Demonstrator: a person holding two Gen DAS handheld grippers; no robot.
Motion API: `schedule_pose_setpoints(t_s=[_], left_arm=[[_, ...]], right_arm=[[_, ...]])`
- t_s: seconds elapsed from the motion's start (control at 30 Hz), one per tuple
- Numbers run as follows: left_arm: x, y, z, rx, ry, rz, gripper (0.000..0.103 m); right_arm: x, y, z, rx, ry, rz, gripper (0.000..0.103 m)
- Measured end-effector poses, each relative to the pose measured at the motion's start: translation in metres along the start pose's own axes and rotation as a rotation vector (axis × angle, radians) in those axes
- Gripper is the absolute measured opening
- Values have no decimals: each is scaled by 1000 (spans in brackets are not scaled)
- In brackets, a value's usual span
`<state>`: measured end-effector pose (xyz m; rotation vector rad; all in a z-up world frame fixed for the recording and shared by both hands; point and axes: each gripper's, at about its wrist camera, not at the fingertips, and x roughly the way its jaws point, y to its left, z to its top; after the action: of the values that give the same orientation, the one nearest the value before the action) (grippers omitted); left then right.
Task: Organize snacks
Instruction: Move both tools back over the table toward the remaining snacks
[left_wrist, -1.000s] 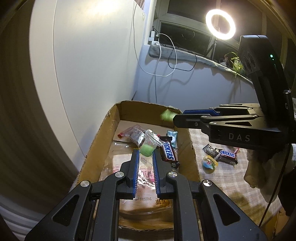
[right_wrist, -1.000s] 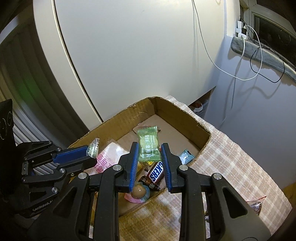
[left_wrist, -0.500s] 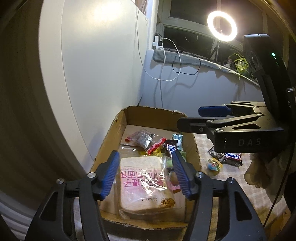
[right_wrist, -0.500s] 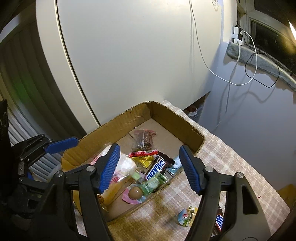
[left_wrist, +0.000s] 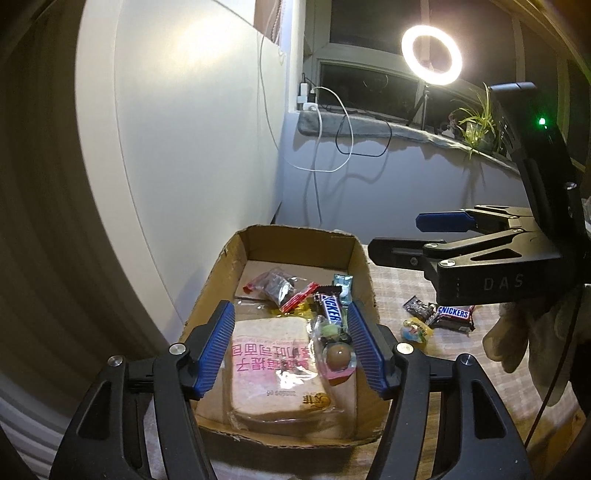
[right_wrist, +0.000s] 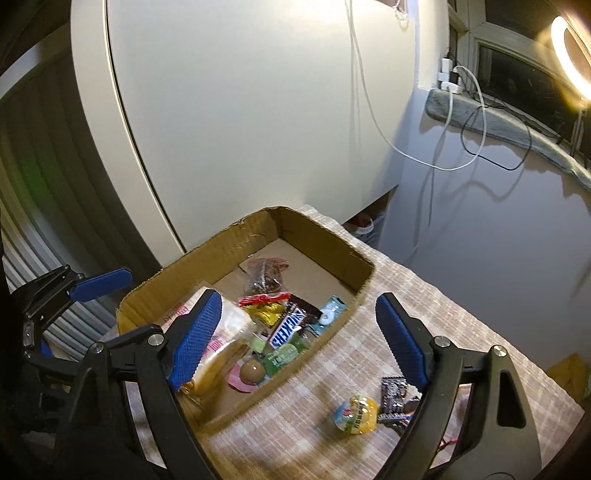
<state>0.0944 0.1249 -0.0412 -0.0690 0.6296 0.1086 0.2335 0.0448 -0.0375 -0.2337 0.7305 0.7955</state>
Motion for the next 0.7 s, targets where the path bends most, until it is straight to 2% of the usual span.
schedule_pose_setpoints(t_s=[0.4,0.7], left_arm=[[-13,-26,4,45,-35,-18,63],[-12,-42,3,46,-21,-62,63]], right_arm=[[-42,-25,-22,54,-82,-44,88],[-66,-61,-45,97,-54,-97,88]])
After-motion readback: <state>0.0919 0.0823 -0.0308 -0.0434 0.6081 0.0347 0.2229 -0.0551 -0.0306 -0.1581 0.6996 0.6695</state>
